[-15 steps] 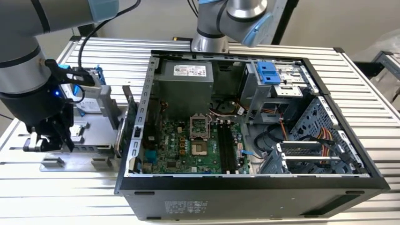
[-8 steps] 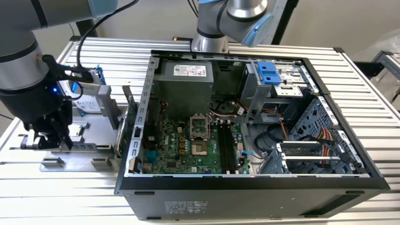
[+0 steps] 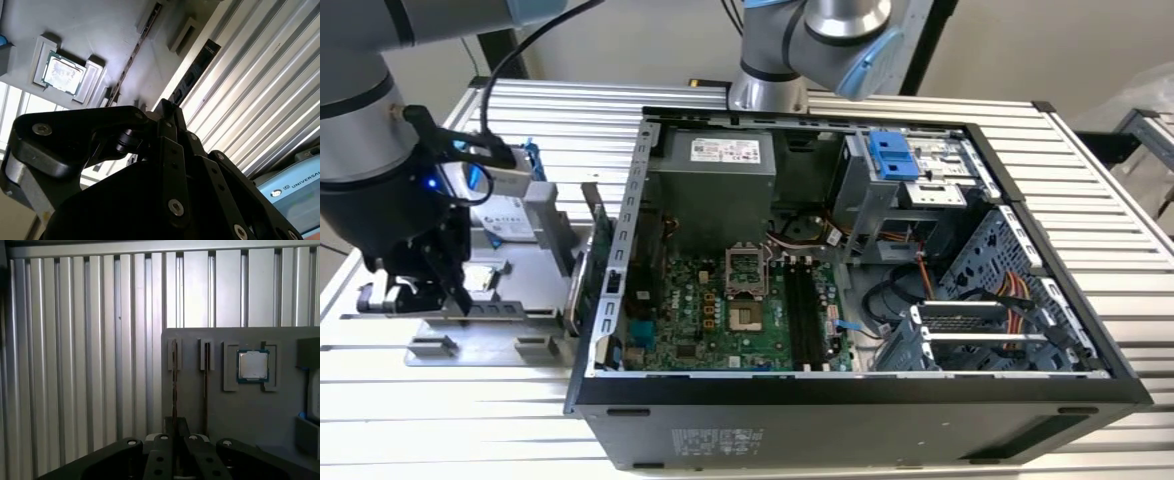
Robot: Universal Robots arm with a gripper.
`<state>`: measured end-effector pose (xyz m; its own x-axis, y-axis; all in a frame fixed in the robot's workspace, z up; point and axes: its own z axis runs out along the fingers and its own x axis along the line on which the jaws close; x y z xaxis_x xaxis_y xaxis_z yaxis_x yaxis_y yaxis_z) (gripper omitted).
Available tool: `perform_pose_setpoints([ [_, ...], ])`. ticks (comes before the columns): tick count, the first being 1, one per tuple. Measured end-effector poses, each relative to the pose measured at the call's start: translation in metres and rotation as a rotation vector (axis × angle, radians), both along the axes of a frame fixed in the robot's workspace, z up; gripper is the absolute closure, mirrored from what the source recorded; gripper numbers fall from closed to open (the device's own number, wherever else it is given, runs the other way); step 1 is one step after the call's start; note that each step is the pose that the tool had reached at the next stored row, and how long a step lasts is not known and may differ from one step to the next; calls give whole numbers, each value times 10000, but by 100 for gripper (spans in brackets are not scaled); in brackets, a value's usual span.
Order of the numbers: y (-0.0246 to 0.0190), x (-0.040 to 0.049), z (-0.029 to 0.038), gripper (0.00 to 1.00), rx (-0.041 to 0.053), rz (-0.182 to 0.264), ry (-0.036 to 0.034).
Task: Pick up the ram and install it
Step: 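Pick up the ram and move it above insertion slot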
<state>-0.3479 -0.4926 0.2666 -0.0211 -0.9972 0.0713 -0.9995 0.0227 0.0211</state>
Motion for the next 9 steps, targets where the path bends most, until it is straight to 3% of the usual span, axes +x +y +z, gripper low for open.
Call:
perform_pose_setpoints([
  [9,0,0,84,100,0,1,0],
])
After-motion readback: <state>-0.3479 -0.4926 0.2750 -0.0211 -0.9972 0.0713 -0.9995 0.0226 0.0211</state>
